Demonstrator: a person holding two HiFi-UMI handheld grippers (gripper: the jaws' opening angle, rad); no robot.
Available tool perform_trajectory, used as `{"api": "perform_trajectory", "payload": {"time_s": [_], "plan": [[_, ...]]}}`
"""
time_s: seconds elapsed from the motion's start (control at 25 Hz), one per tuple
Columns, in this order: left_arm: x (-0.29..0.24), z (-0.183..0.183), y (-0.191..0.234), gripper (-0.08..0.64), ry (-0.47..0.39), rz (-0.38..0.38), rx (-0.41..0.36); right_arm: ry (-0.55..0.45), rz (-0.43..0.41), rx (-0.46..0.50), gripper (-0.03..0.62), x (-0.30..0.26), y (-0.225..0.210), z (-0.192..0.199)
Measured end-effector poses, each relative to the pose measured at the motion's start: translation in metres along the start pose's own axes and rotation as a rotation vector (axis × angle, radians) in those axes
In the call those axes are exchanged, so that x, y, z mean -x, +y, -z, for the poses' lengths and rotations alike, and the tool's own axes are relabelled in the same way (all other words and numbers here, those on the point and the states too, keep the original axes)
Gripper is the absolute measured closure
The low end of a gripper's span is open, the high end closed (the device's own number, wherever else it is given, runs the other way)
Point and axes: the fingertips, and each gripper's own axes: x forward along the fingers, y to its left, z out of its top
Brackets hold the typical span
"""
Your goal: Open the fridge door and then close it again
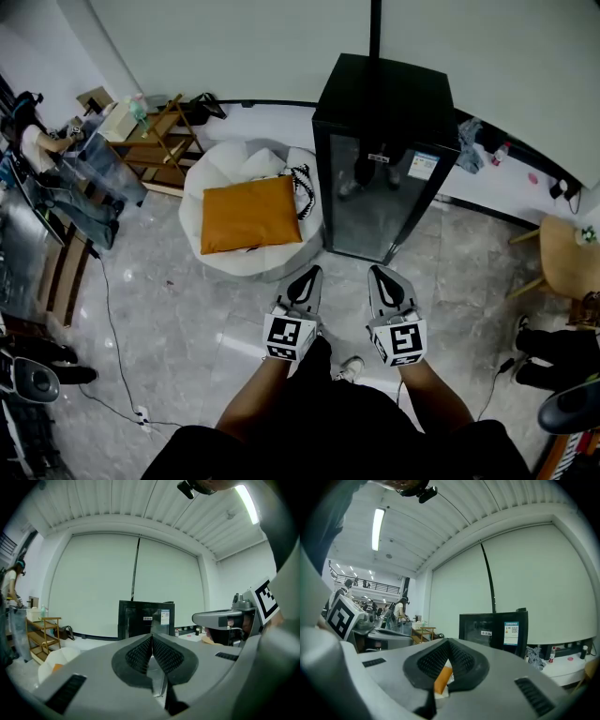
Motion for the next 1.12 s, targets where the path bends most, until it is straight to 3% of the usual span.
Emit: {"api": "perform_trajectory", "payload": {"time_s": [1.12], "plan": [[-0.094,-0.007,0.063,0.538,0.033,0.033,-0.003,0.055,0.023,-0.027,0.581,-0.095,-0.043,0.016]]}}
